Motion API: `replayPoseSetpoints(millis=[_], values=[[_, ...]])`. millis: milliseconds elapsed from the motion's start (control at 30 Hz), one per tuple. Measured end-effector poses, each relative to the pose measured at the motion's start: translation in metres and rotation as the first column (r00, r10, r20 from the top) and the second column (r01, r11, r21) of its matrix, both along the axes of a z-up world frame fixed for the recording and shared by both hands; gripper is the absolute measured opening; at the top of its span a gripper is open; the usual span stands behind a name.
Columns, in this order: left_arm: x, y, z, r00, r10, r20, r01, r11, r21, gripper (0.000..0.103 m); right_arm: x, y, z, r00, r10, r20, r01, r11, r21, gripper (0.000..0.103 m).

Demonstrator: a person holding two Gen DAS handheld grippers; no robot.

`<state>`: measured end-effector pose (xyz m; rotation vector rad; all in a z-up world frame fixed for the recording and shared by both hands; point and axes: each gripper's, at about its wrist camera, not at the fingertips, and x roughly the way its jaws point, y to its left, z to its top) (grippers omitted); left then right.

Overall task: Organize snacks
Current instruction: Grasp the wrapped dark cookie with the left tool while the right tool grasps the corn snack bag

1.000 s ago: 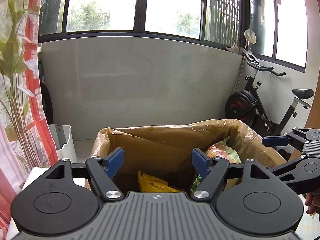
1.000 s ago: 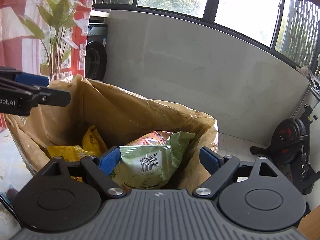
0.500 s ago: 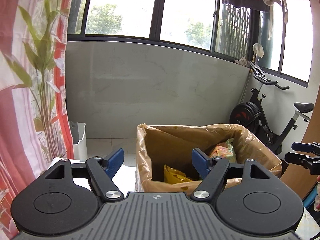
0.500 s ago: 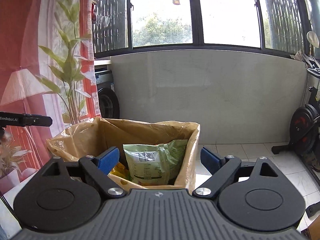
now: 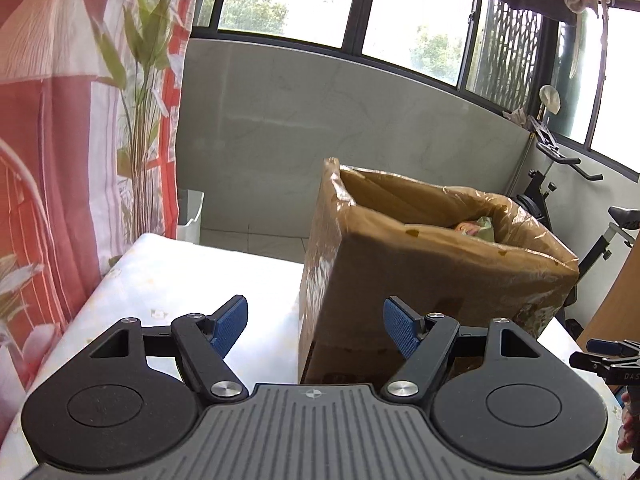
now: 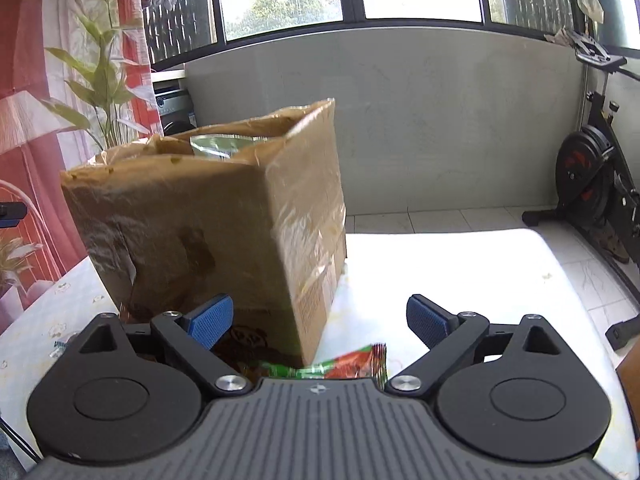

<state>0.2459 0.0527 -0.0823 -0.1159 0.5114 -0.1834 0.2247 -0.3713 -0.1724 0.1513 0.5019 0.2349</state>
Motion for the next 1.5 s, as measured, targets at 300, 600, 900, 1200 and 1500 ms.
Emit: replayPoseSetpoints(millis=[300,600,900,1200,1500], values=[[-0.003,-0.003,-0.024,0.997,0.023,-0.070,-0.023,1.000,0.001,0.077,0.005,-0.009,-0.038,0.996,0.016,-0.091,-0.012,0.999,0.049,0.100],[-0.005,-0.006,-0.032,0.996,0.020,-0.088,-0.020,1.000,0.004,0.077,0.014,-0.011,-0.054,0.992,0.039,-0.120,-0.026,0.994,0.107,0.103],[-0.007,-0.003,-0.039,0.995,0.027,-0.098,-0.028,1.000,-0.013,0.076,0.016,-0.004,-0.072,0.978,0.044,-0.202,-0.020,0.993,0.117,0.103],[-0.009,-0.001,-0.044,0.995,0.032,-0.091,-0.033,0.999,-0.016,0.076,0.006,-0.005,-0.068,0.976,-0.042,-0.212,0.073,0.987,0.143,0.098],[-0.010,0.011,-0.051,0.991,0.083,-0.107,-0.084,0.996,-0.002,0.076,-0.025,0.003,-0.047,0.989,-0.056,-0.140,0.078,0.985,0.152,0.086]])
